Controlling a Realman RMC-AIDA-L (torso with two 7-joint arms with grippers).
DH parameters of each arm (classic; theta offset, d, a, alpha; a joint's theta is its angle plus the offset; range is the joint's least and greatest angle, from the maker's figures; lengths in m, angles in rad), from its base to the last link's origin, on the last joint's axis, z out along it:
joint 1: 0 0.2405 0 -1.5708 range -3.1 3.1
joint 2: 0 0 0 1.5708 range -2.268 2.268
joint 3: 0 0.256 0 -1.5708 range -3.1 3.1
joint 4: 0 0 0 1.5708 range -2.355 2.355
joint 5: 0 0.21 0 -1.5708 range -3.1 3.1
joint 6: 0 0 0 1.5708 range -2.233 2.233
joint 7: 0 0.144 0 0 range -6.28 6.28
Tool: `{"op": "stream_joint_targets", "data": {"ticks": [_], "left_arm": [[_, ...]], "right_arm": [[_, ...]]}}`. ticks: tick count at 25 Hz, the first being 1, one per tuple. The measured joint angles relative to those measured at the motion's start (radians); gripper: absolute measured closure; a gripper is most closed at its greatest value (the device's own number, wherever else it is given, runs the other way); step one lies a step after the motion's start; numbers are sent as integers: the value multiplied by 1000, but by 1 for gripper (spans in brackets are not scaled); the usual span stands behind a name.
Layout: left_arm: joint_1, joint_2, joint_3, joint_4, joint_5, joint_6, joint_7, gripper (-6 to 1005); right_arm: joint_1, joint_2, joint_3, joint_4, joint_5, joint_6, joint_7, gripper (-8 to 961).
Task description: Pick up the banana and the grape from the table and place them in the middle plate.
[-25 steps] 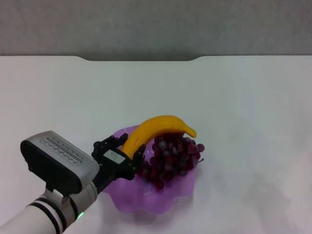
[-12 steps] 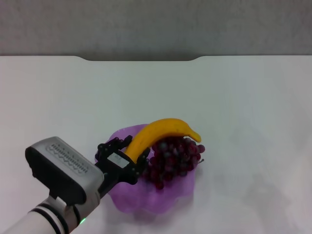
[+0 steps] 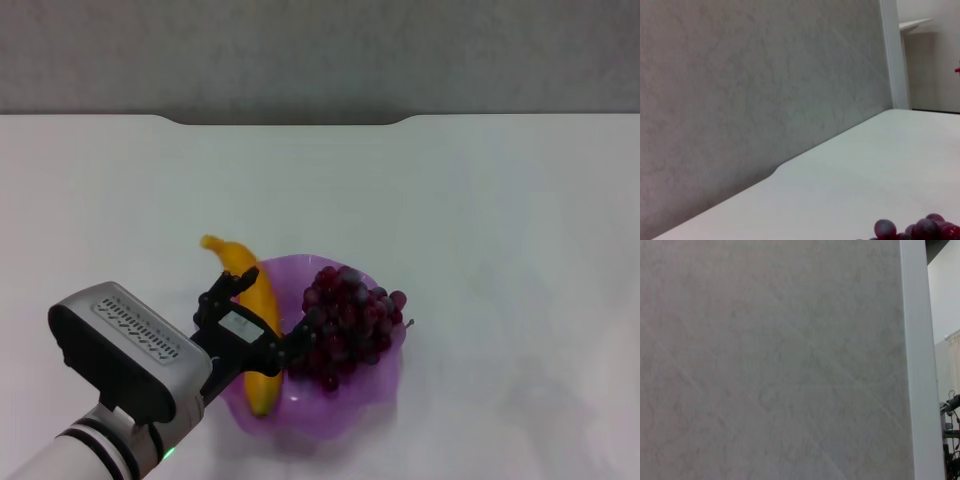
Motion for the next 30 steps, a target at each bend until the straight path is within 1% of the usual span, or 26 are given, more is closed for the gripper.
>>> {"op": "stream_joint_targets", "data": {"ticks": [2,5,8,9,10,12,13,14,16,18,20,22,24,26,27,28,29,30], "left_arm": [[5,0,-1,0,0,16,1,148],[25,0,-6,0,0,80,2,110],[46,1,-20,2,0,150,6,111],[58,0,-30,7,0,199,12,112],[80,-2,-46,28,0,298,25,112],[94,-3,-59,78,0,435,31,113],[99,-5,-68,120,-1,532,30,114],[99,-5,-68,120,-1,532,30,114],[96,-8,-79,205,-21,695,20,115],[82,-9,-81,289,-86,824,-1,166],[68,-8,-82,350,-170,899,-31,217],[55,-6,-82,401,-235,944,-65,268],[34,-4,-93,468,-282,982,-110,521],[7,-7,-115,549,-303,1014,-146,602],[-20,-9,-128,629,-314,1039,-175,642],[-34,-9,-130,667,-322,1048,-191,682],[-34,-9,-130,667,-322,1048,-191,723],[-48,-9,-132,700,-332,1056,-207,763]], "right_arm": [[0,0,0,0,0,0,0,954],[0,0,0,0,0,0,0,954],[0,0,0,0,0,1,0,954],[1,0,0,0,0,1,0,954],[2,0,0,0,0,2,0,954],[3,0,0,0,0,2,0,954],[4,0,0,1,0,4,0,954],[4,0,0,1,0,4,0,954],[5,0,0,2,0,5,0,954],[5,0,0,2,0,5,0,953],[6,0,0,2,0,5,0,953],[7,0,0,2,0,5,0,953],[13,0,0,4,0,6,0,953],[20,0,-5,11,0,6,0,953],[23,0,-8,14,0,6,0,953],[25,0,-12,16,0,6,0,953],[27,0,-15,19,0,5,0,953],[29,0,-19,22,0,4,0,953]]}}
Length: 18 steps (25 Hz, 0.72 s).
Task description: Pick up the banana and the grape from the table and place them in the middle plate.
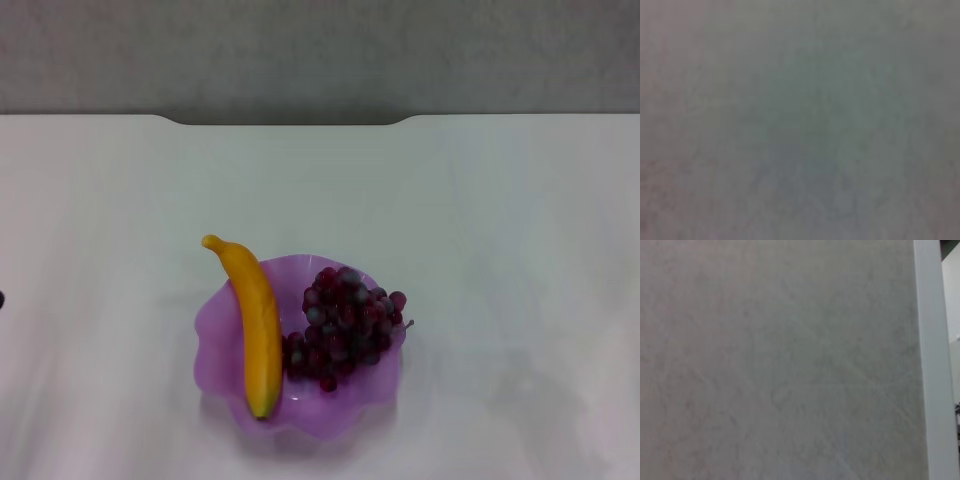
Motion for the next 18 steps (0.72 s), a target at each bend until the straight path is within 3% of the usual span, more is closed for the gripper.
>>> {"op": "stream_joint_targets", "data": {"ticks": [10,18], "left_arm": [[-33,-4,-3,113,-83,12,-26,975],[-49,-9,8,130,-192,-40,-48,989]], "right_arm": [[15,0,2,6,7,-8,0,953],[18,-1,17,43,13,0,0,953]]}}
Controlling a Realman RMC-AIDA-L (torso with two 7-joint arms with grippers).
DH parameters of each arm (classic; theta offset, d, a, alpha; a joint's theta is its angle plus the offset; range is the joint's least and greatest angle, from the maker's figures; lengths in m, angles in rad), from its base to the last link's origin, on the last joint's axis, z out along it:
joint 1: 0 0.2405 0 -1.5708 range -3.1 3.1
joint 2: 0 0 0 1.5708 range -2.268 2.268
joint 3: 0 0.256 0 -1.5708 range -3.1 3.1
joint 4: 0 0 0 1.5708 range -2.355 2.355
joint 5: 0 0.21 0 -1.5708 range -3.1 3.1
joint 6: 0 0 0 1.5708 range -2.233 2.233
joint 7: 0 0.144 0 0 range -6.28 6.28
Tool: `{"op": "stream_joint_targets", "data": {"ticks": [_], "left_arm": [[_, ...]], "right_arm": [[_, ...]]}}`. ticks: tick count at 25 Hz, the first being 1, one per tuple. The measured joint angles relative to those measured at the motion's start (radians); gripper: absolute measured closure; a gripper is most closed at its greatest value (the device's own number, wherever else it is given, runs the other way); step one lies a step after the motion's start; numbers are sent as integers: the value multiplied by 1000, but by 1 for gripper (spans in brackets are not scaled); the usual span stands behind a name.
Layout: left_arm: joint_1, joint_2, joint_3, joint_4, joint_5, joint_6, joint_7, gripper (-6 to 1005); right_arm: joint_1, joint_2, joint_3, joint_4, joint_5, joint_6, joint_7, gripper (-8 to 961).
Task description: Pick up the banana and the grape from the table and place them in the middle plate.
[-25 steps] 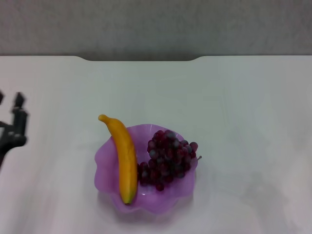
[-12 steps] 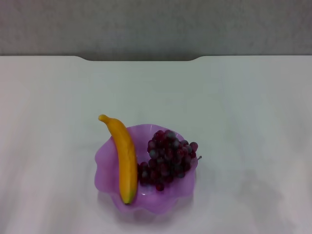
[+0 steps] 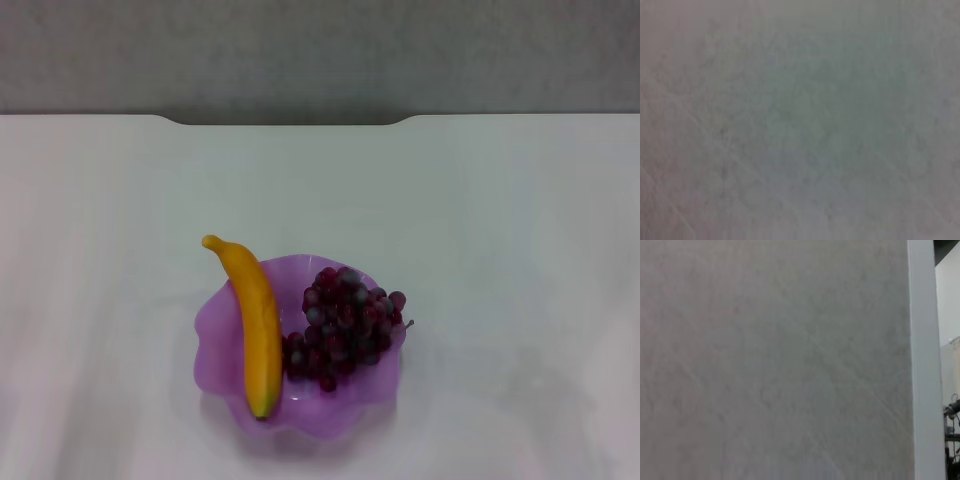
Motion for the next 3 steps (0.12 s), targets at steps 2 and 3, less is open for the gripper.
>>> {"op": "stream_joint_targets", "data": {"ticks": [2,3], "left_arm": [[0,0,0,0,-1,-8,0,989],[1,0,-1,0,-3,-9,0,989]], "right_arm": [[0,0,-3,7,-3,1,0,953],[2,0,-5,12,-7,1,0,953]]}}
